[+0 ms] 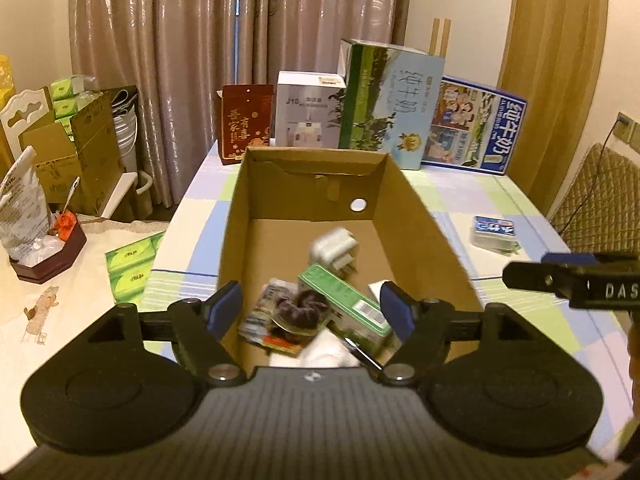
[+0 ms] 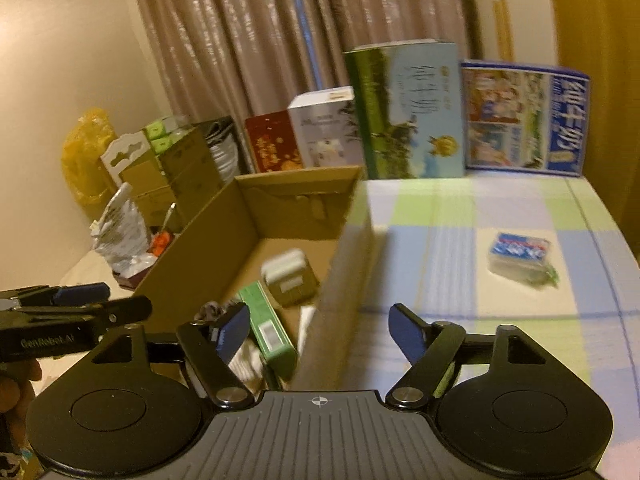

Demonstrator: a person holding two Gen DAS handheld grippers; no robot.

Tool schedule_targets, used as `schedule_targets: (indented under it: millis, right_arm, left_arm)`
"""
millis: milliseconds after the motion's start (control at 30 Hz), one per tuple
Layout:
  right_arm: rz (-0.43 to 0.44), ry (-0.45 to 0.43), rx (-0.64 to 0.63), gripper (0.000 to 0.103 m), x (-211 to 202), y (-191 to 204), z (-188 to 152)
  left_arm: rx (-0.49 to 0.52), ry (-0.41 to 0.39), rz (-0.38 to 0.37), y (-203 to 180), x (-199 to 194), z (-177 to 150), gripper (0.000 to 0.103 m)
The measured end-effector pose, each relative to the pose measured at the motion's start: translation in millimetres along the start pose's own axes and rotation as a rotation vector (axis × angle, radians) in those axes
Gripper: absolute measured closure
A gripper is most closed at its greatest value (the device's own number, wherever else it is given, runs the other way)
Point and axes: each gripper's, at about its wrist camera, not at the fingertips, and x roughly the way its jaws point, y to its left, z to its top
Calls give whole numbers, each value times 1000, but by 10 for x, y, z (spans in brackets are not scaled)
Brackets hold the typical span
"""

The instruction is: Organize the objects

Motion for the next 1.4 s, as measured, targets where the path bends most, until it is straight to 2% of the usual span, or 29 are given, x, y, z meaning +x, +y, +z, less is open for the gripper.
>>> schedule_targets:
  millis: [167, 567, 767, 1167, 1400]
  right_arm:
    - [-16, -7, 23, 20, -338, -67, -119]
    - [-64, -45, 37, 2, -994, -185, -249]
    - [-95, -53, 51, 2, -1217, -266, -301]
    - [-166, -89, 74, 2, -1690, -404, -407]
    - [-193, -99, 96, 2, -1821, -539, -454]
  left_arm:
    - [-23, -9, -13, -142, -232, -66, 23]
    - [-8, -10, -34, -579, -602, -240, 7]
    - [-1, -12, -42, -752, -724, -288, 1]
    - [22, -33, -87, -1051, -878, -282, 1]
    - [28, -33, -115, -1212, -889, -275, 1]
